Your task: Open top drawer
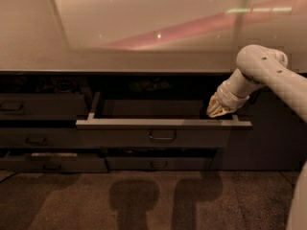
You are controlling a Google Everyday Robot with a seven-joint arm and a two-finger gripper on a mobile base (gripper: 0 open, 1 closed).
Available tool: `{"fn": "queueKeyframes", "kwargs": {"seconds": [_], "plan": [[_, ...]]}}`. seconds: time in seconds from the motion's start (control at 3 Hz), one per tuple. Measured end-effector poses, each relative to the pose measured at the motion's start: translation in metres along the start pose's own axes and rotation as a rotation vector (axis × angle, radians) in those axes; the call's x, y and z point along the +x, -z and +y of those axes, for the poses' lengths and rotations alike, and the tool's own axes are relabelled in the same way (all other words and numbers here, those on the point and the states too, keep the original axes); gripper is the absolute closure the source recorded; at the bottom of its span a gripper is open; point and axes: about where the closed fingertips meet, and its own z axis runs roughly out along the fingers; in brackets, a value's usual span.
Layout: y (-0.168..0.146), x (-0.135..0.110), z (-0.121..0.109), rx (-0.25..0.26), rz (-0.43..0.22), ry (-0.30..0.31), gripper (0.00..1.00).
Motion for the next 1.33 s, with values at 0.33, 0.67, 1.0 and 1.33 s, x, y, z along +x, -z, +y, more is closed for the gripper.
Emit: {"fn": "queueKeyframes", "kwargs": {"seconds": [0.33,0.67,1.0,1.33], "plan": [[0.005,-0.013,0.012,0.004,0.028,0.022,0.12],[0.007,-0.018,0.013,0.013,0.026,0.03,0.0],[0.014,-0.025,0.039,0.069,-0.001,0.019,0.0],[0.021,-0.036,0.096,0.132,-0.002,-0.007,0.0]]}}
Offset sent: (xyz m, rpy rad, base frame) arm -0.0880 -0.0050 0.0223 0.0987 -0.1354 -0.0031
